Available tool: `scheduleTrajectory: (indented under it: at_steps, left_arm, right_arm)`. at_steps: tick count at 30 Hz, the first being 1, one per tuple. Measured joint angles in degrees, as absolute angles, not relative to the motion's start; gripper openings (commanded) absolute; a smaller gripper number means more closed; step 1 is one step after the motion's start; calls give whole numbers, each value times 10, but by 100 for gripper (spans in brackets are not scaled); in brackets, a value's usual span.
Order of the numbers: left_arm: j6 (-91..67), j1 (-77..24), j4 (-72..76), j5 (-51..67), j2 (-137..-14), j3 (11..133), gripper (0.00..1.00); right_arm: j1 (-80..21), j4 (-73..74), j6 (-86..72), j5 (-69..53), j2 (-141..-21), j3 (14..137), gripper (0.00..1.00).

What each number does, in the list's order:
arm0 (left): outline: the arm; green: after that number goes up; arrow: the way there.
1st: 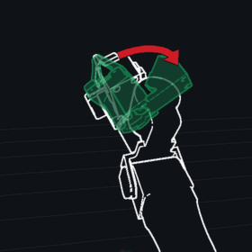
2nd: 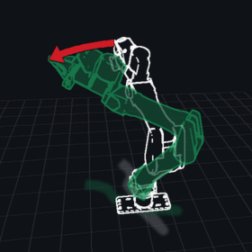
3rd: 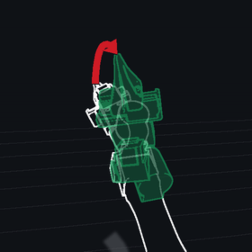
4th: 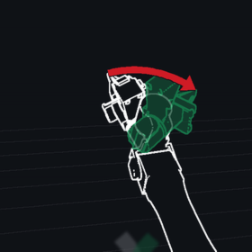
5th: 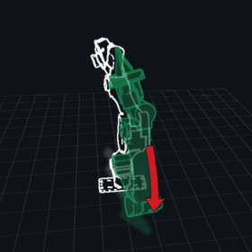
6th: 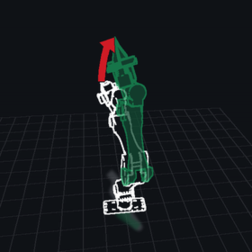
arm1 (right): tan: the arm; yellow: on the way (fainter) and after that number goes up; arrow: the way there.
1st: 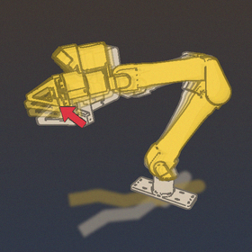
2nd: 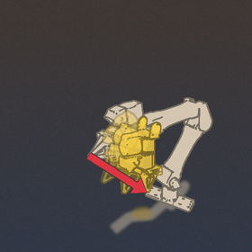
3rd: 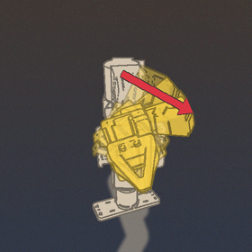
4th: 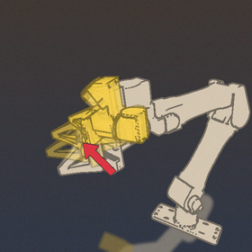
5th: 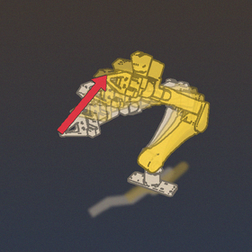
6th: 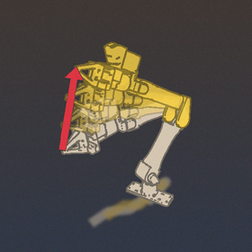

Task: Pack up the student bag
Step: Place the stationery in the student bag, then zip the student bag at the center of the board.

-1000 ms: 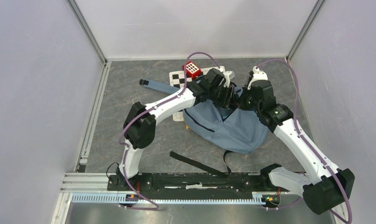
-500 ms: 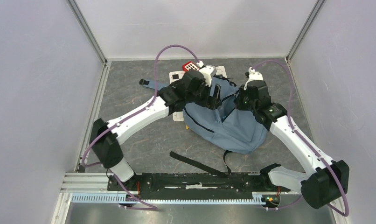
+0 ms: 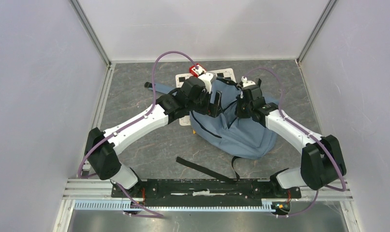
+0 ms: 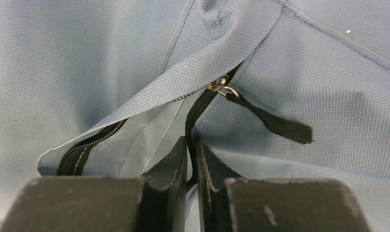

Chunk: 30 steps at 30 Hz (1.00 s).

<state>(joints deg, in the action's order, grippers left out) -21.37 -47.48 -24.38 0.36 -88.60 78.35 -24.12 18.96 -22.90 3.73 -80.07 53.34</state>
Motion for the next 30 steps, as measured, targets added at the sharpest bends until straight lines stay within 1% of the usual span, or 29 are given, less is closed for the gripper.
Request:
scheduleTrajectory:
  at_steps: [2,5,7,9,10,14,18,21,24,27,30]
  left_arm:
    - [-218,-475,-242,6,-886,783,97]
    - [-223,-475,-239,15,-886,783,99]
    - [-225,-475,-236,20,-886,784,99]
    - [-225,-475,-237,22,-890,787,100]
    - [-225,-475,-237,24,-893,791,100]
    - [-225,-475,-238,36,-927,828,100]
    - [-225,-475,-239,46,-959,853,100]
    - [-225,-475,-245,49,-989,877,97]
    - [-225,-475,-255,51,-1018,899,90]
    - [-225,-473,-263,57,-1042,914,80]
    - [-227,-470,-265,68,-1062,924,71]
  right_arm:
    - [-241,189,-226,31,-805,533,41]
    - [-244,202,-220,21,-805,546,62]
    - [-244,225,-211,23,-804,574,72]
    - [-243,244,-206,29,-801,606,79]
    - [-240,251,-201,32,-797,623,81]
    - [-196,273,-185,25,-759,674,82]
    - [-128,286,-163,21,-734,682,72]
    - [-98,295,-144,11,-740,677,68]
    - [-94,296,-119,-17,-750,659,68]
    - [-95,292,-96,-53,-752,637,67]
    - [-95,274,-79,-92,-753,615,65]
